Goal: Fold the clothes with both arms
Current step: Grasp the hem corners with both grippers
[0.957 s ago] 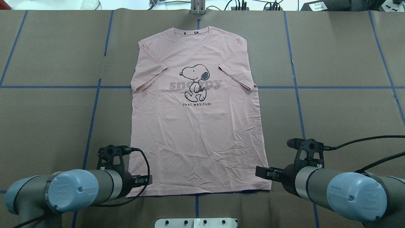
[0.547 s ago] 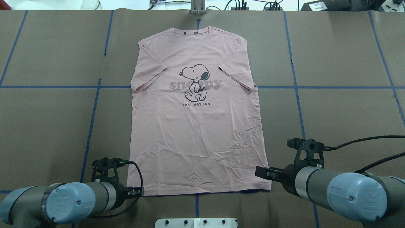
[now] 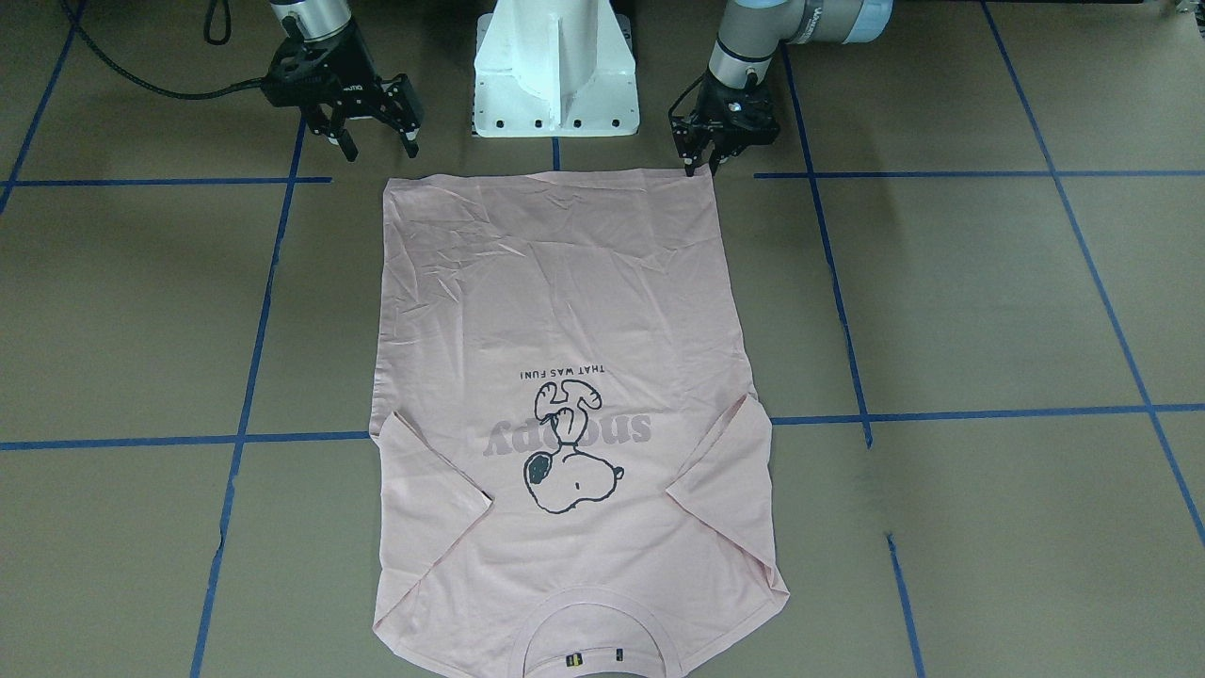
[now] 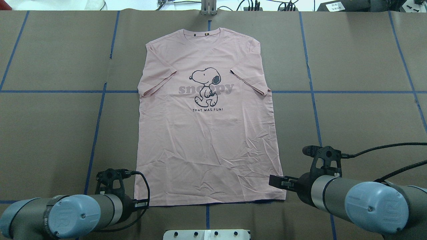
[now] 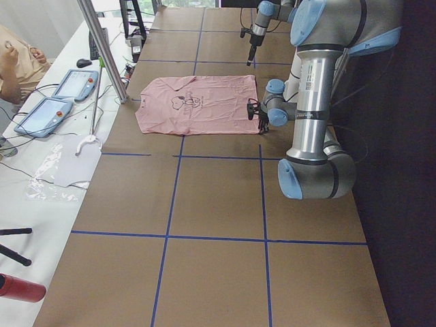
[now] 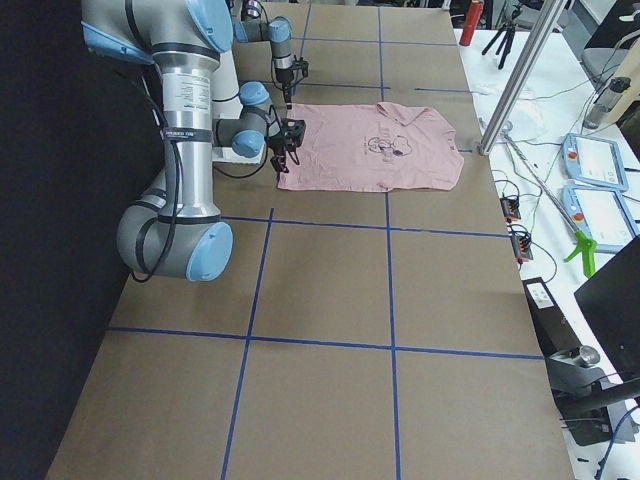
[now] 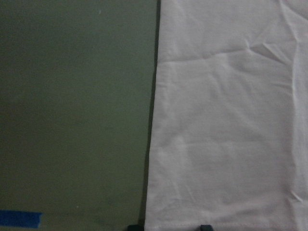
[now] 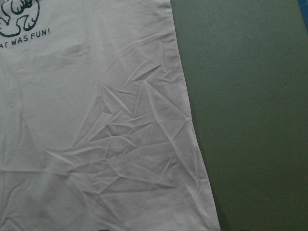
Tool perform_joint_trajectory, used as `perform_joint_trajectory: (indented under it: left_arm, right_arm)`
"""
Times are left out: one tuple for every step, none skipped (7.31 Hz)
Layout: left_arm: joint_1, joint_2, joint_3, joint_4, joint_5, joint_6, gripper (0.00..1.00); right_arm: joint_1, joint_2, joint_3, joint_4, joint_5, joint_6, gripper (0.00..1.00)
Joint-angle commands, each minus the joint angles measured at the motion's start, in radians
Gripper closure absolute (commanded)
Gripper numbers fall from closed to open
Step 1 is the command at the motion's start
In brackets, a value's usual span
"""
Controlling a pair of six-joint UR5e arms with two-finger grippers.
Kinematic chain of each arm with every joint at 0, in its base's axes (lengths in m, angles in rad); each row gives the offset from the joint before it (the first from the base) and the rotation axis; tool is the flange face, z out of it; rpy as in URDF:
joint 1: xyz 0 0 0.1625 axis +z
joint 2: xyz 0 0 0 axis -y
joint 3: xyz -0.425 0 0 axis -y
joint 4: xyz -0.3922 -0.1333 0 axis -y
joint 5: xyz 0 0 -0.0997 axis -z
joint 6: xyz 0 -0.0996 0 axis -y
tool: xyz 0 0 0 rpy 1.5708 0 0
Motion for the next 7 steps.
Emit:
perform_joint_trajectory:
  left_arm:
    - [-0.001,0.0,-0.007,0.0,0.0,-0.002,1.0]
    - [-0.001,-0.002,-0.009,0.0,-0.002,-0.002,1.0]
    - [-0.002,-0.002,-0.02,0.0,-0.002,-0.002,1.0]
    - [-0.002,0.0,-0.029,0.002,-0.002,-0.002,1.0]
    - [-0.002,-0.002,-0.029,0.002,-0.002,-0.002,1.0]
    - [-0.002,-0.002,-0.03,0.002,-0.002,-0.002,1.0]
    - [-0.001,-0.005,-0.033,0.002,-0.002,-0.002,1.0]
  right_arm:
    - [-0.002,-0.001,-0.001,0.0,0.0,-0.001,0.08]
    - [-0.003,-0.002,-0.008,-0.001,-0.003,0.019,0.16]
    - [-0.027,-0.002,-0.032,-0.003,-0.036,0.078,0.27]
    - [-0.047,-0.003,-0.061,-0.005,-0.066,0.09,0.28]
    - [-0.075,-0.005,-0.077,-0.006,-0.095,0.125,0.33]
    - [-0.103,-0.003,-0.08,-0.006,-0.135,0.146,0.35]
    - [-0.113,-0.002,-0.09,-0.006,-0.15,0.147,0.35]
